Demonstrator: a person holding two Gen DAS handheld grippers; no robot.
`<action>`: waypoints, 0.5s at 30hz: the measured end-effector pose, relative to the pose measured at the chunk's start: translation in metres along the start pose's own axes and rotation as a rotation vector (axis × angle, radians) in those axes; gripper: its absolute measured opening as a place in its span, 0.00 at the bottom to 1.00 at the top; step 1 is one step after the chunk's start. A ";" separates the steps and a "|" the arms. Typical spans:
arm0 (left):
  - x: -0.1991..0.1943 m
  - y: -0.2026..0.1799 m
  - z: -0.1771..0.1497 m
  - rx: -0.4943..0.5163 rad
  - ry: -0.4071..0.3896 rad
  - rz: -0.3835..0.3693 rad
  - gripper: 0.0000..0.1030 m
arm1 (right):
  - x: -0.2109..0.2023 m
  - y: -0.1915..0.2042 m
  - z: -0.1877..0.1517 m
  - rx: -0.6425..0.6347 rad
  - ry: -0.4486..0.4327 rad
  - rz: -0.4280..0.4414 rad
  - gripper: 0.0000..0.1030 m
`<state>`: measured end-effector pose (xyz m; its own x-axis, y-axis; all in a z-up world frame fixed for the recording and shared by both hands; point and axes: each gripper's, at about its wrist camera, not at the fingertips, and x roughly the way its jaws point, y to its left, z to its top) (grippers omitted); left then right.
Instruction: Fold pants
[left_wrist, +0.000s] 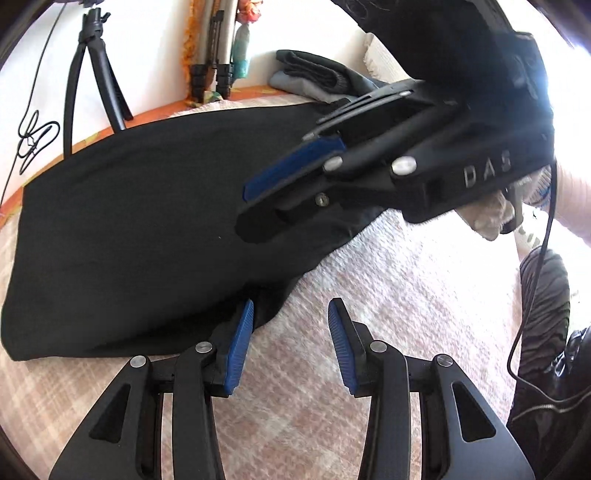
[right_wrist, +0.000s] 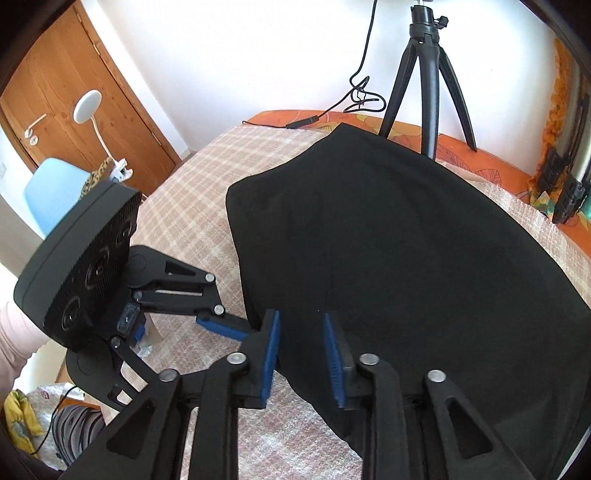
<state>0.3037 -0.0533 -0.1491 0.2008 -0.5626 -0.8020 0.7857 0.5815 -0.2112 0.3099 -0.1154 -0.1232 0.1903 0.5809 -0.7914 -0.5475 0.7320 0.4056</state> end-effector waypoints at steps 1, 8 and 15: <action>-0.002 -0.002 -0.003 -0.001 -0.002 0.007 0.39 | -0.001 -0.002 -0.002 0.016 -0.012 -0.003 0.31; -0.019 -0.010 -0.013 -0.037 -0.034 -0.017 0.39 | 0.016 -0.001 -0.020 -0.004 0.001 -0.130 0.29; -0.048 0.005 -0.014 -0.080 -0.114 0.095 0.39 | 0.023 0.000 -0.032 -0.017 -0.005 -0.160 0.28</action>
<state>0.2897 -0.0150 -0.1199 0.3400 -0.5634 -0.7530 0.7122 0.6771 -0.1850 0.2883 -0.1137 -0.1563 0.2799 0.4593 -0.8430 -0.5236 0.8091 0.2670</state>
